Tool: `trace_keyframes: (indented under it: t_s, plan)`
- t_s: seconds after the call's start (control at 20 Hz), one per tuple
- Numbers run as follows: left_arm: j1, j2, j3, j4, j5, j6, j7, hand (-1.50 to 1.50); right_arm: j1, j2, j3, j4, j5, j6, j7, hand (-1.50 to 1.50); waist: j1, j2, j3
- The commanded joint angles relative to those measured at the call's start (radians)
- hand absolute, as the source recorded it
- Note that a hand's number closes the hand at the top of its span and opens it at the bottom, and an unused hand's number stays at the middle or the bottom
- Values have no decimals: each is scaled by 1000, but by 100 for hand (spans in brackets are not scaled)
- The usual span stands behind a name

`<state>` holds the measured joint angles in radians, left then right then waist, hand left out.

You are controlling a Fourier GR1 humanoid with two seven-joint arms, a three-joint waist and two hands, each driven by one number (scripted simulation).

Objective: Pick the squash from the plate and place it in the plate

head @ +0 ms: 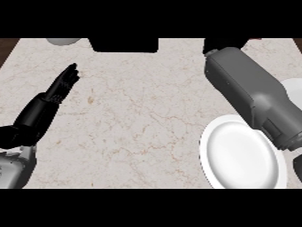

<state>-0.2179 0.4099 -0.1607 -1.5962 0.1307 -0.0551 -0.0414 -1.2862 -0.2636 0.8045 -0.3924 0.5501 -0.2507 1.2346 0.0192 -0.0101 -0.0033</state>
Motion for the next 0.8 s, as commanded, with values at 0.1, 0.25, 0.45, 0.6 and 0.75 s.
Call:
trace_keyframes:
  t_s: [0.1, 0.25, 0.45, 0.6, 0.75]
  plan:
    - [26, -7, 5, -19, 4, 1, 6, 0, -60, 6, -7, 103, 81, -75, 252, 150, -23, -4, 2]
    - [65, 2, 18, -9, -2, -3, -36, 0, -50, -38, -30, 141, 89, -119, 231, 150, -26, -1, 2]
    - [92, 14, 18, -72, -3, -3, -3, 0, -13, -62, -59, 158, 97, -199, 194, 150, -23, -3, 4]
    - [95, 17, 34, -71, 10, -12, -7, 0, 7, -131, -86, 170, 97, -251, 134, 150, -29, -2, 4]
    - [77, 7, 39, -26, -14, 4, -20, 0, 38, -153, -90, 149, 117, -331, 111, 150, -54, -5, 3]
